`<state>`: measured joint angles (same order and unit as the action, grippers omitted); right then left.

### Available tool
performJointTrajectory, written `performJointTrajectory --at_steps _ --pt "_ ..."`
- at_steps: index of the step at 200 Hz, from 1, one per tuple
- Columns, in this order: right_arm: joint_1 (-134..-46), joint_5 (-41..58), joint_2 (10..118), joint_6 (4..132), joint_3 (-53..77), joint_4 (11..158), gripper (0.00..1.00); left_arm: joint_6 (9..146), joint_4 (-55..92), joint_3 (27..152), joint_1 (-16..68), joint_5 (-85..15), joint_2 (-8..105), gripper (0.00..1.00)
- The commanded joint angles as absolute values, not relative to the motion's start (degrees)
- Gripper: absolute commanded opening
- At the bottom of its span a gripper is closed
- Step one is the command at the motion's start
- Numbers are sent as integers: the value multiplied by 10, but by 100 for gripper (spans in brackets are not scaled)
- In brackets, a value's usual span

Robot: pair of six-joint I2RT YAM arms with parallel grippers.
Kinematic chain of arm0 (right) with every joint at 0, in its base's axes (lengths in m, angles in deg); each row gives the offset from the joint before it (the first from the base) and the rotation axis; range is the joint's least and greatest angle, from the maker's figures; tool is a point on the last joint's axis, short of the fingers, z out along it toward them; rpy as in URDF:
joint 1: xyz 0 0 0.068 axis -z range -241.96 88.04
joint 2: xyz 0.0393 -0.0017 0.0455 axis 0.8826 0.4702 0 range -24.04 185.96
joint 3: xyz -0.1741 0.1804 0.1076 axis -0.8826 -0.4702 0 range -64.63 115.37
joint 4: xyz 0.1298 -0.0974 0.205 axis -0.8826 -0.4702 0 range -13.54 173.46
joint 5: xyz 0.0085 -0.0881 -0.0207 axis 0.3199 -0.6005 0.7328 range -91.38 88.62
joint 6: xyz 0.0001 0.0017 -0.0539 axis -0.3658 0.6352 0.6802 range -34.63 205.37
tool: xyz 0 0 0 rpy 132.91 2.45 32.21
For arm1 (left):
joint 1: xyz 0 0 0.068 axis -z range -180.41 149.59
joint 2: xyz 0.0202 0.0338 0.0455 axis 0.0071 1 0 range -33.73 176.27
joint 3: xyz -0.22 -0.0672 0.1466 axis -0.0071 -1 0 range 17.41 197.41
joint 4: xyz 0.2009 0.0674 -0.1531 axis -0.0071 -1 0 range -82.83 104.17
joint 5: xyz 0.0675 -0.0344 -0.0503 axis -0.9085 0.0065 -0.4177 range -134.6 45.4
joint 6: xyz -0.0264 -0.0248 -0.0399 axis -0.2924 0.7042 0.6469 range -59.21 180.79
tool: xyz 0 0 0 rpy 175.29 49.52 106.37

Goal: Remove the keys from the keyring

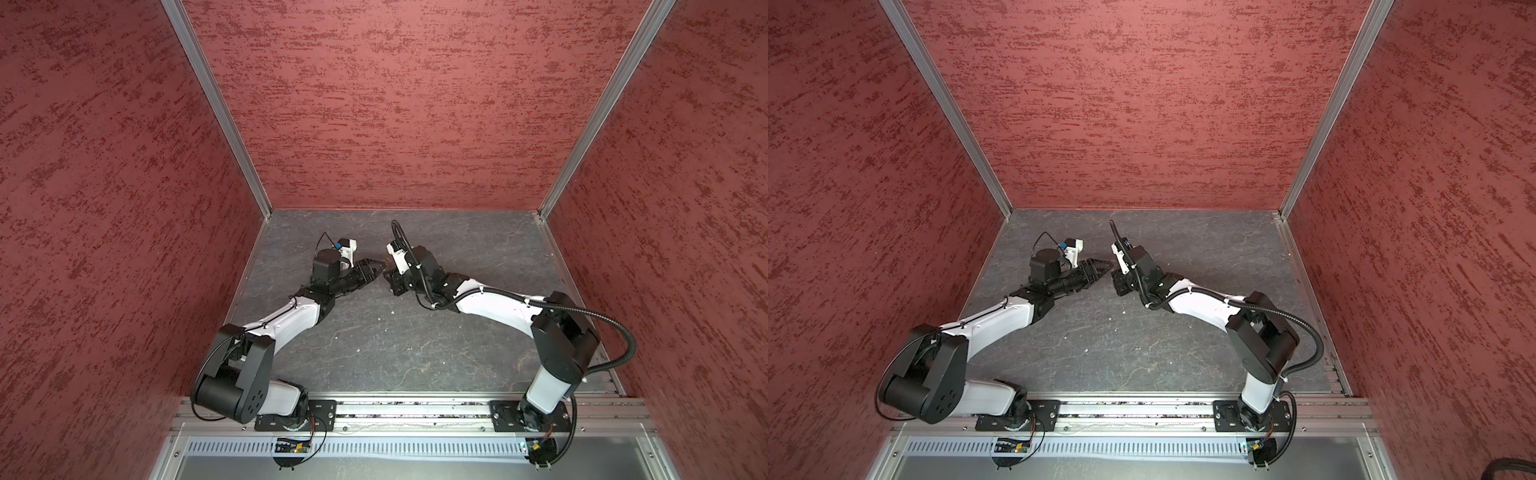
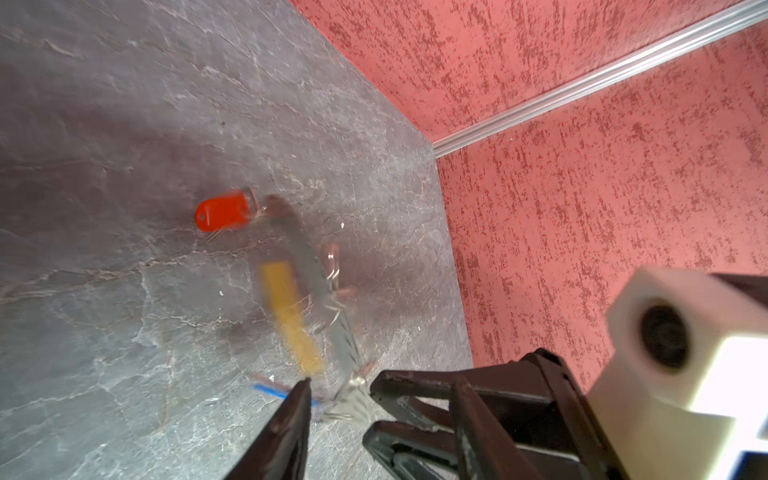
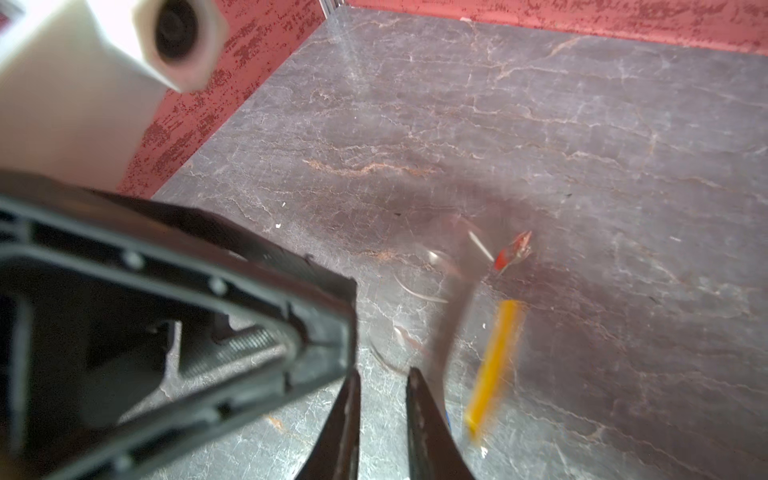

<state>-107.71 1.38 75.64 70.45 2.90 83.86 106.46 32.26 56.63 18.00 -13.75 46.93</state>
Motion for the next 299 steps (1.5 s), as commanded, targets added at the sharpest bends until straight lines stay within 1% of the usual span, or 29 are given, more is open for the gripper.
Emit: performJointTrajectory --at_steps 1,28,37,52,84,92,108,126,150,189,224,242,299 --pt "-1086 -6 735 715 39 865 17 1056 334 577 194 -145 484 50" --pt "-1092 -11 733 717 44 861 17 1052 324 582 199 -153 488 41" --pt "-1092 -20 733 717 47 851 18 1049 316 583 194 -156 480 48" --pt "-1091 -32 726 710 38 846 25 1041 297 578 184 -172 451 60" --pt "-1074 -28 727 664 23 845 40 1016 251 582 164 -194 396 71" --pt "-1067 -27 733 649 23 840 46 1013 244 582 162 -198 385 74" --pt "-1050 -32 756 620 35 811 53 1007 236 583 159 -203 365 82" --pt "-1030 -44 797 599 78 731 58 994 214 588 158 -217 338 91" --pt "-1017 -81 855 597 141 622 59 966 178 597 159 -239 303 94" --pt "-1001 -101 931 648 221 542 62 949 151 605 159 -253 278 95" --pt "-990 -134 991 682 289 509 63 950 149 601 158 -247 281 95" --pt "-988 -135 1015 690 317 502 63 951 146 601 156 -247 282 95" --pt "-979 -148 1072 699 363 481 60 953 148 599 150 -241 283 95"
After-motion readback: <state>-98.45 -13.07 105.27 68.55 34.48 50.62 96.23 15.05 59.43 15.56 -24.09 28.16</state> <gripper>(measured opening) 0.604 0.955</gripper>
